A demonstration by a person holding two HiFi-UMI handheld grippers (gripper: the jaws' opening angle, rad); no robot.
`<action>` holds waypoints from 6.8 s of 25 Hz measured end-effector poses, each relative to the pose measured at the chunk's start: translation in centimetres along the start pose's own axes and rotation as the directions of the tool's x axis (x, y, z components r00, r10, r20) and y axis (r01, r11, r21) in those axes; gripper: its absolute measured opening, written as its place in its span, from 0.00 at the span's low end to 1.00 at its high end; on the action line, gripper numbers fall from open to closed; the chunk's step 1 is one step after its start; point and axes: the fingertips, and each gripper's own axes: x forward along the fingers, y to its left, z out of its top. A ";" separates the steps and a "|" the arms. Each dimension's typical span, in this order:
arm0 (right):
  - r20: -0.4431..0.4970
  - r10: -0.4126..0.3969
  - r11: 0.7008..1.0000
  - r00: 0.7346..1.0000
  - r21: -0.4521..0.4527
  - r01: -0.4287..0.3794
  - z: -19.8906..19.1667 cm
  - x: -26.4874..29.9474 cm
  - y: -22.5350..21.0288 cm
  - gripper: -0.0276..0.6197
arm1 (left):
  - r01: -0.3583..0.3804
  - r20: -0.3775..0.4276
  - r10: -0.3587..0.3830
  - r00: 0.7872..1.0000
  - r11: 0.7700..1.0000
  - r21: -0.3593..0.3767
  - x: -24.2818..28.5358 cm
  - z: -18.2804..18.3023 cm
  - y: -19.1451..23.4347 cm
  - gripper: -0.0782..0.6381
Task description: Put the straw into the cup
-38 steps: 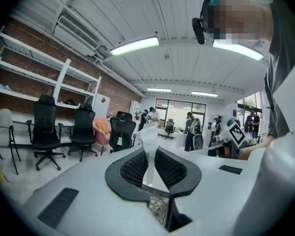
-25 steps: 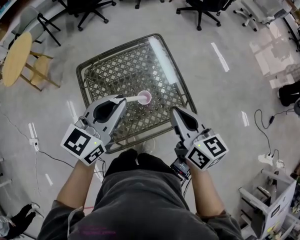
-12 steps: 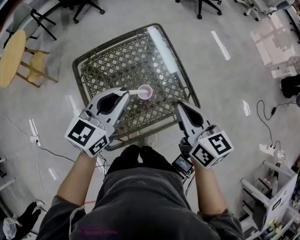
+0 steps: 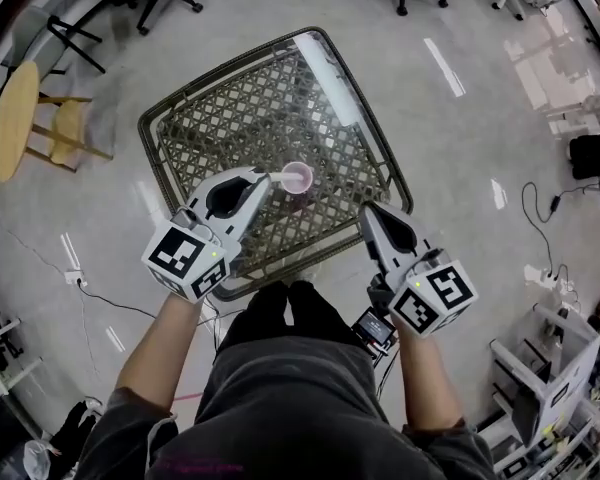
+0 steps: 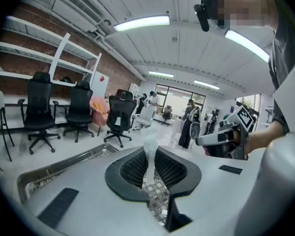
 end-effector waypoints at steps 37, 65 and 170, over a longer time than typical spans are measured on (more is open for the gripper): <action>-0.099 -0.081 0.990 0.992 0.106 0.092 -5.4 2.2 -2.9 0.06 | 0.054 -0.192 -0.074 0.979 0.993 -0.105 7.9 -12.4 4.5 0.18; -0.122 -0.088 0.988 0.989 0.117 0.102 -6.9 1.2 -2.6 0.06 | 0.077 -0.256 -0.097 0.962 0.993 -0.086 8.6 -15.8 3.2 0.18; 0.083 0.035 0.995 0.996 -0.097 -0.027 3.6 2.2 9.2 0.06 | 0.017 -0.049 -0.016 0.999 1.000 0.025 -3.8 -1.4 0.4 0.12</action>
